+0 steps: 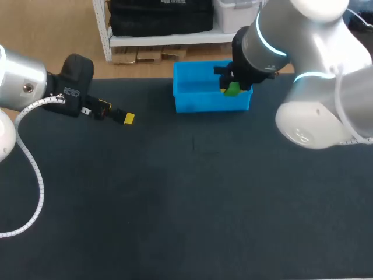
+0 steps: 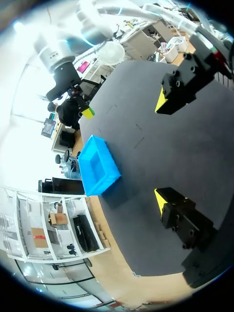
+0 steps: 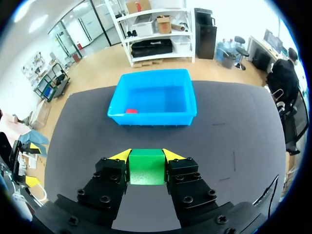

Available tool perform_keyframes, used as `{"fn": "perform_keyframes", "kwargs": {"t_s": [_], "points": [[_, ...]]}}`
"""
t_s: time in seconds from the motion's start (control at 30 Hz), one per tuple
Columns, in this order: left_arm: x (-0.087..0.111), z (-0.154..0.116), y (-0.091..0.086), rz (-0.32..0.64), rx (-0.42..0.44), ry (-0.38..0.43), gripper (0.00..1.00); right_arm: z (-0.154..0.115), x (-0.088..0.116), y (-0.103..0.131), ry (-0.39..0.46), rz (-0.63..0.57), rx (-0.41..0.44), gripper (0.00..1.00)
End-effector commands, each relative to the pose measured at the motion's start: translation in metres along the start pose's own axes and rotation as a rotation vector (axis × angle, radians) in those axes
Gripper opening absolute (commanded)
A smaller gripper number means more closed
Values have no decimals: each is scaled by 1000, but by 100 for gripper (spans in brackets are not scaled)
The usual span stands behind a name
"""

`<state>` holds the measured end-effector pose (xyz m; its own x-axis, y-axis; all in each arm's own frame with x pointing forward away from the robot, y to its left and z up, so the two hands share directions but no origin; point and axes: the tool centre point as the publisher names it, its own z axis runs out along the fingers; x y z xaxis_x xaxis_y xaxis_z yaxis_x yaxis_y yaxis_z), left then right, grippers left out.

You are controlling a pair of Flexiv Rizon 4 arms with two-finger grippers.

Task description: Use the left arm to pick the red cube and place it into the blue plastic box first, then use the right arm to grasp the green cube and put it into the same blue plastic box after the first action is fully finished.

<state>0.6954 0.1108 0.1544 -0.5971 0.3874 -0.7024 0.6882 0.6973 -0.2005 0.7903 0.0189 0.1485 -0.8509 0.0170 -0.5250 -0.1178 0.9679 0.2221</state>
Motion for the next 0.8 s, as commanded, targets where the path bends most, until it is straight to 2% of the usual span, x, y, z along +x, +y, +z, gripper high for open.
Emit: {"fn": "perform_keyframes", "kwargs": {"t_s": [0.03, 0.3, 0.8], "points": [[2, 0, 1, 2, 4, -9, 100, 2, 1, -3, -81, 2, 1, 0], [2, 0, 1, 2, 4, -9, 100, 15, -16, -6, -86, -11, -2, 0], [2, 0, 1, 2, 4, -9, 100, 70, -67, -20, -95, -24, 11, 0]]}}
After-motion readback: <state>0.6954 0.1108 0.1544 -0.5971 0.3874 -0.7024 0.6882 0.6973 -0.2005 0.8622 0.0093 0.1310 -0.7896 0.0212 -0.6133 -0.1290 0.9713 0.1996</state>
